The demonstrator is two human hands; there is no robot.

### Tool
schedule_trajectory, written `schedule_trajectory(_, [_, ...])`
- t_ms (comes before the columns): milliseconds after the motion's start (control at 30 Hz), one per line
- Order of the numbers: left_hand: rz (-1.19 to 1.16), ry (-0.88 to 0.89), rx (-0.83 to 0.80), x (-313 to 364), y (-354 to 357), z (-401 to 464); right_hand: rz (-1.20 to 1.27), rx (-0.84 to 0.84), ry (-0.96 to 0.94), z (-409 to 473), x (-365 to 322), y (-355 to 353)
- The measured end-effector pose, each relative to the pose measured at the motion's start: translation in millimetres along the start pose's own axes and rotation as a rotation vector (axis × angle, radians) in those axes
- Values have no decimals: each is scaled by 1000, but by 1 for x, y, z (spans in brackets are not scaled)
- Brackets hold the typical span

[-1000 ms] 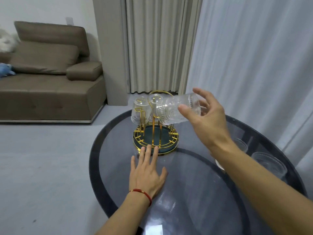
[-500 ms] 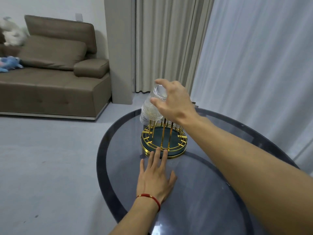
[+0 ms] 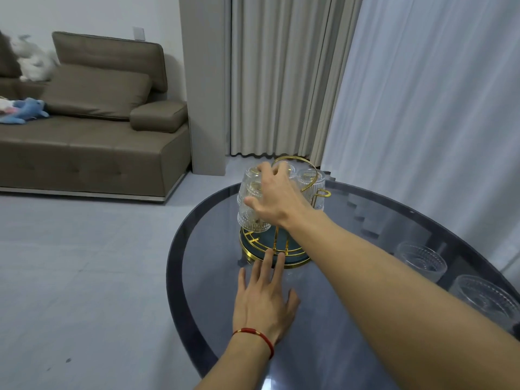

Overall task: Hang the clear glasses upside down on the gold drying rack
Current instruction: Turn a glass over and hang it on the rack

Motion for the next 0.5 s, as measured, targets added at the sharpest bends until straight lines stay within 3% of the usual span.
schedule_trajectory(367, [36,-9,-17,2,-3,-1,-339,-129,-123,-13,-2,0])
schedule_trajectory(500, [54,-37,-4,5,-6,-4,-391,-41,-182,-53,6,-14])
Point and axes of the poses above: each hand's wrist, its own z-axis towards the middle knuckle, its own y-axis out of the palm, x = y × z, the point moved 1 cm from there along z, towards the middle knuckle, and after that the axes turned 14 degrees about -y, right-handed, at the moved point
